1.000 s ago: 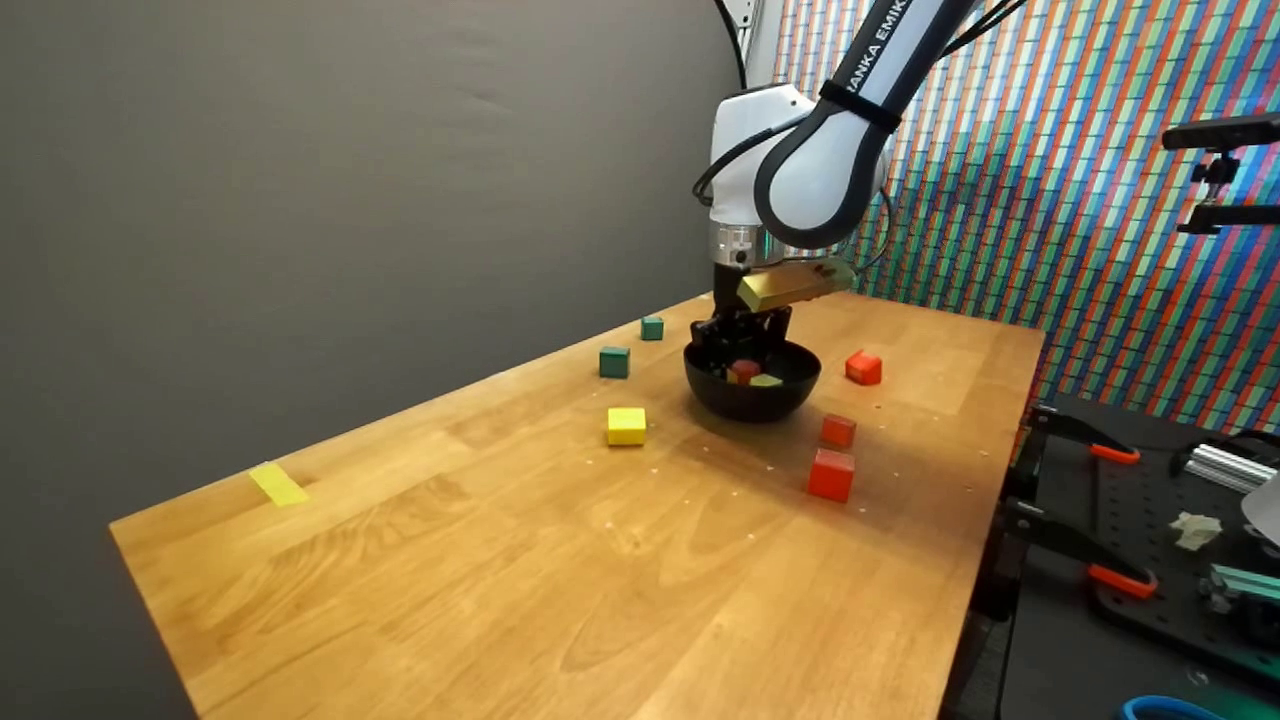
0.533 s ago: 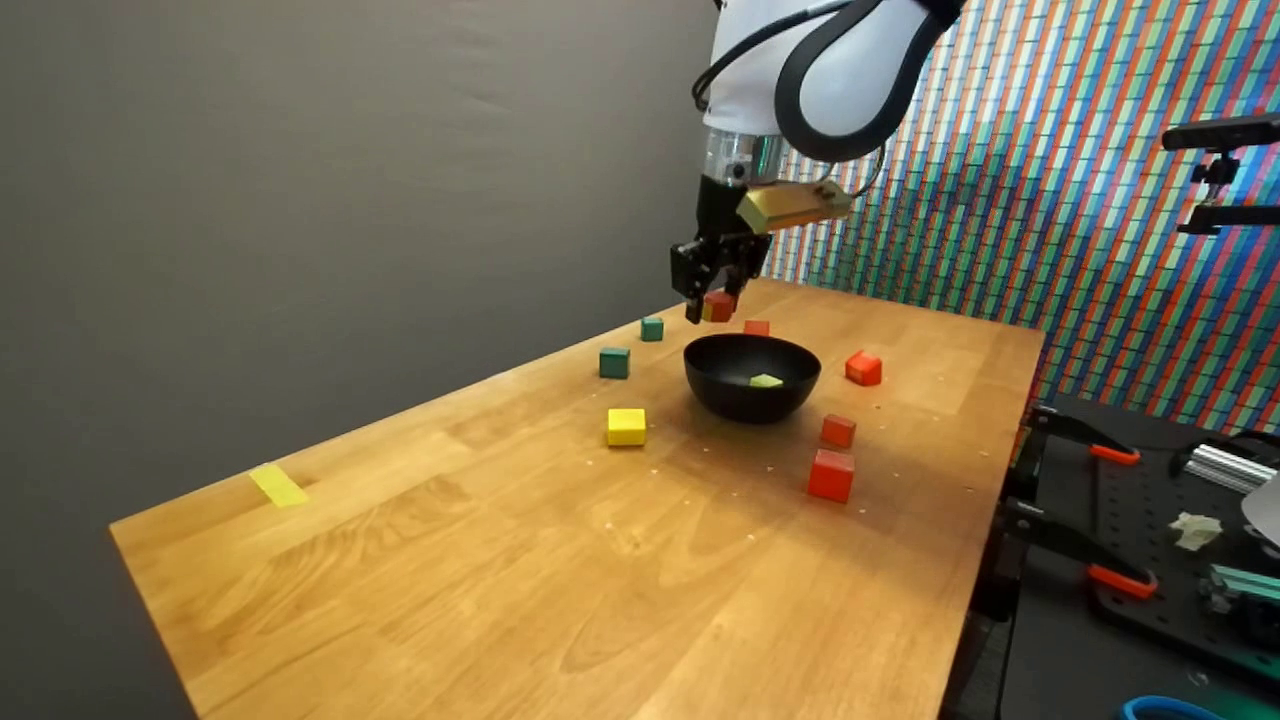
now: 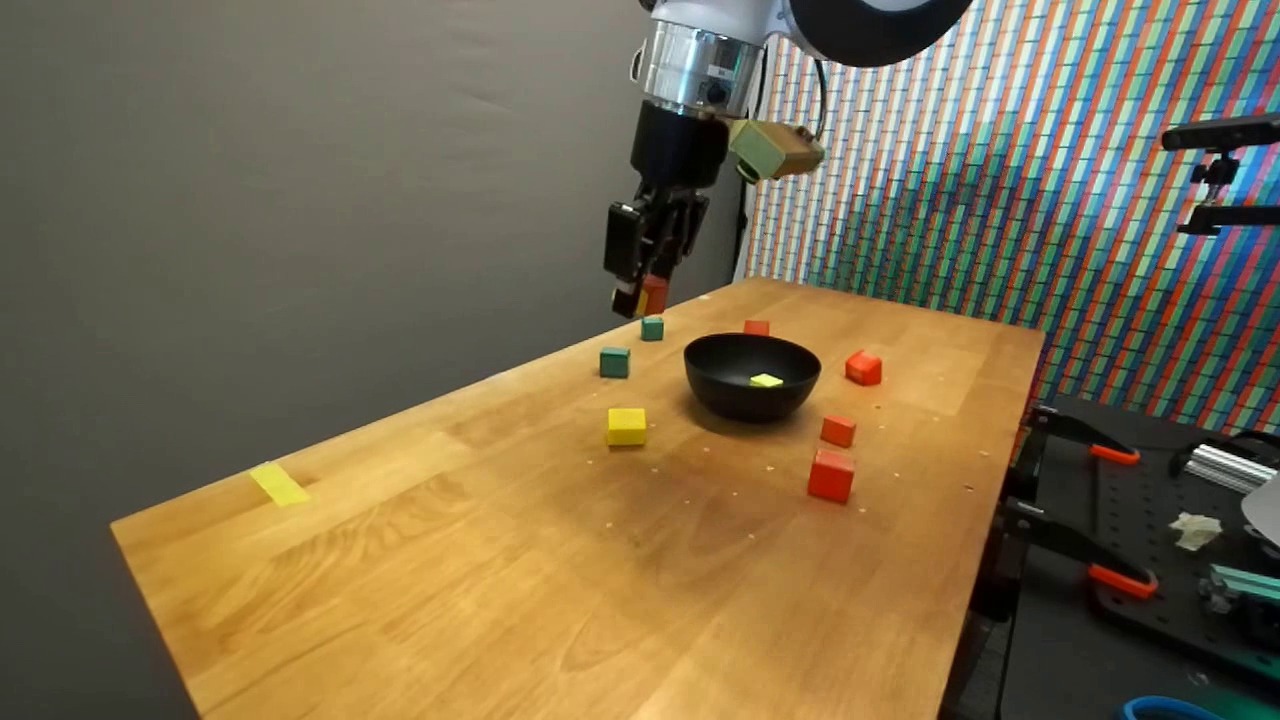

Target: Move the blocks in the black bowl and put them around the bowl

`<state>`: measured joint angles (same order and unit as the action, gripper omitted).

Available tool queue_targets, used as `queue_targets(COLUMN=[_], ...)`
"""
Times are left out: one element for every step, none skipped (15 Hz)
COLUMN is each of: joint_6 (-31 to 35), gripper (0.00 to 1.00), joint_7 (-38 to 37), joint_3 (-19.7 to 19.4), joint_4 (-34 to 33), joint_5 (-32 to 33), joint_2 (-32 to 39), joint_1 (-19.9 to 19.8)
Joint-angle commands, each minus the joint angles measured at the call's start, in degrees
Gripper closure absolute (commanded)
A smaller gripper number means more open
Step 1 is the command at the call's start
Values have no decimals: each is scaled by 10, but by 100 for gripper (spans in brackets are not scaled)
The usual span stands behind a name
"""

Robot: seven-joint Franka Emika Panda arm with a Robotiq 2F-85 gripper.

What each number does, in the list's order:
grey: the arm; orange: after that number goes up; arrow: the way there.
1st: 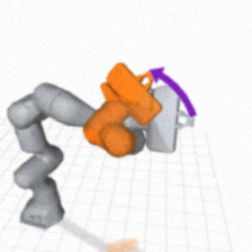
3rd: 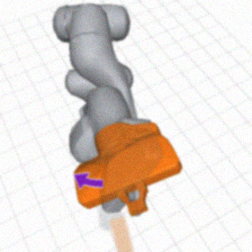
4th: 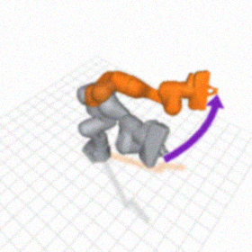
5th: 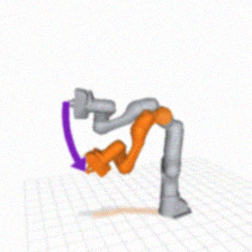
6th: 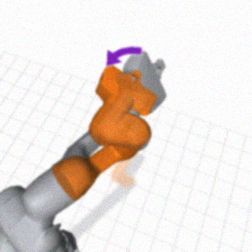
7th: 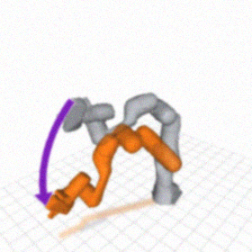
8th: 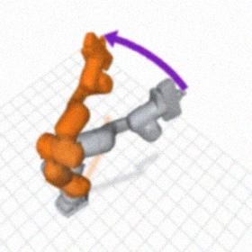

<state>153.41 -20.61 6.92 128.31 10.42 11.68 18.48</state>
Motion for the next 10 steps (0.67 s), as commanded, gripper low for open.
queue_targets(joint_6=[-1,-2,-4,-6,-10,-14,-16,-17,-17,-18], gripper=[63,63,63,63,63,63,63,63,63,63], joint_7=[73,72,80,92,101,101,104,106,109,111], joint_3=[34,36,40,46,49,46,47,48,50,51], joint_4=[-65,-80,-93,-108,-120,-133,-145,-156,-166,-175], joint_5=[-31,-32,-41,-51,-60,-60,-66,-71,-76,-79], joint_2=[75,99,121,143,161,180,196,211,224,234], joint_1=[-9,-7,-6,-7,-7,-3,-2,-1,-1,-1])
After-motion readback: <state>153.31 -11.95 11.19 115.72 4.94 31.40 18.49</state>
